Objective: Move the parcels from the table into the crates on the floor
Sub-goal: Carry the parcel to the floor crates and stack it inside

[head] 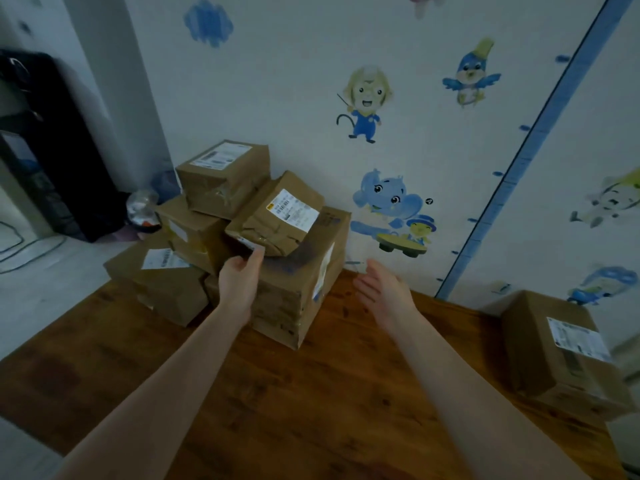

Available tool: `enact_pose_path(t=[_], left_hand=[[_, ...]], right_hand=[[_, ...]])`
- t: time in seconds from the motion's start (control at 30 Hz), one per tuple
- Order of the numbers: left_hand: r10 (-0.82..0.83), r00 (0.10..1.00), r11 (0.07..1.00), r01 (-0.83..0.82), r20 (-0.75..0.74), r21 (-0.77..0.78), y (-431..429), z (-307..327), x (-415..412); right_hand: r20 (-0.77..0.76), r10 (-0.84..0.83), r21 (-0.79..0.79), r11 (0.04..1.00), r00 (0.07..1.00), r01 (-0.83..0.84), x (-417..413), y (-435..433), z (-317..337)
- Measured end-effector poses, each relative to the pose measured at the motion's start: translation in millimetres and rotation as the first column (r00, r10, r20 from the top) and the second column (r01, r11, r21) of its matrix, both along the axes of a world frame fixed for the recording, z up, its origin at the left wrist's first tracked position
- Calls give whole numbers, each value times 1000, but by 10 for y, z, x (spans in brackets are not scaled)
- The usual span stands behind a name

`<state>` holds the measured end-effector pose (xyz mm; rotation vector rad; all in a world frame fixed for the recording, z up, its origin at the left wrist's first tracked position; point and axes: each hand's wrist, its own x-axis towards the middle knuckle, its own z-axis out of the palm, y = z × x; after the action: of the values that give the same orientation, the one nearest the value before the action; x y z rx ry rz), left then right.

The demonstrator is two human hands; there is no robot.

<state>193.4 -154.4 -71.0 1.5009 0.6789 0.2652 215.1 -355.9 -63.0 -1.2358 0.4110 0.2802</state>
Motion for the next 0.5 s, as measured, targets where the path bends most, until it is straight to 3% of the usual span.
enact_pose_path(t=[0.17, 0.5], left_hand=[[49, 999, 998, -49, -4, -40, 424, 5, 234], [-115, 993, 993, 115, 16, -23, 958, -35, 655]], right_hand=[[-13, 39, 25, 999, 999, -38, 181, 518, 63], [-84, -13, 11, 1000, 996, 14, 411, 1423, 36]])
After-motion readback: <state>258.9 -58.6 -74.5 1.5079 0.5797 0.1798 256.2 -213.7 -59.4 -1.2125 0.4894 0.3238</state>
